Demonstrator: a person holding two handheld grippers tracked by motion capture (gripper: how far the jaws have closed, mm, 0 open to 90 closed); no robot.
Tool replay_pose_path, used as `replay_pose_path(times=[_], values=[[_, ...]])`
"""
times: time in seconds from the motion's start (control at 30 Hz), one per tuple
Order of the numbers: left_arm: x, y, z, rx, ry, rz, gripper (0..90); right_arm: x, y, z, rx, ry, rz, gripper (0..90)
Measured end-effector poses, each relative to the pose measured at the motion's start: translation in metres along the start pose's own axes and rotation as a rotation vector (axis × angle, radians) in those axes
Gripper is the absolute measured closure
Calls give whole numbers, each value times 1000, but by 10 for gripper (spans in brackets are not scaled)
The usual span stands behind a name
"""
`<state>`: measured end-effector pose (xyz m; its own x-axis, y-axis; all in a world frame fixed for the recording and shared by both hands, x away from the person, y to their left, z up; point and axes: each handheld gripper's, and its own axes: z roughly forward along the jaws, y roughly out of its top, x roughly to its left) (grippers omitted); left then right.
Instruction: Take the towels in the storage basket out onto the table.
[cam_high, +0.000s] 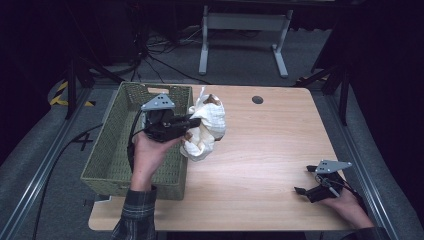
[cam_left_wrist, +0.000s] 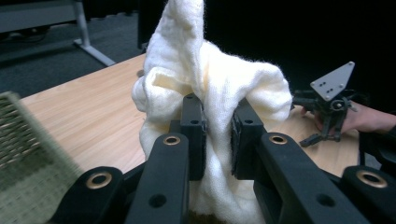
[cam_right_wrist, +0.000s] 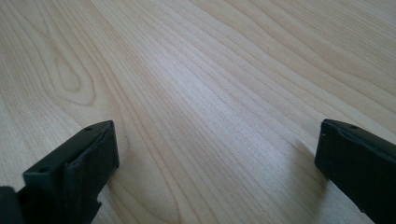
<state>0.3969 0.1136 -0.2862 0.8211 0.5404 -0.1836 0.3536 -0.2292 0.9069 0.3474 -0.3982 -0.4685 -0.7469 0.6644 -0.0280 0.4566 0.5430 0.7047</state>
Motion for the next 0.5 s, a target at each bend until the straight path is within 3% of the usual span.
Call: replay_pose_path(times=[0.5], values=[[-24, 9, 52, 42, -90, 41, 792, 0, 0, 0, -2, -3, -3, 0]])
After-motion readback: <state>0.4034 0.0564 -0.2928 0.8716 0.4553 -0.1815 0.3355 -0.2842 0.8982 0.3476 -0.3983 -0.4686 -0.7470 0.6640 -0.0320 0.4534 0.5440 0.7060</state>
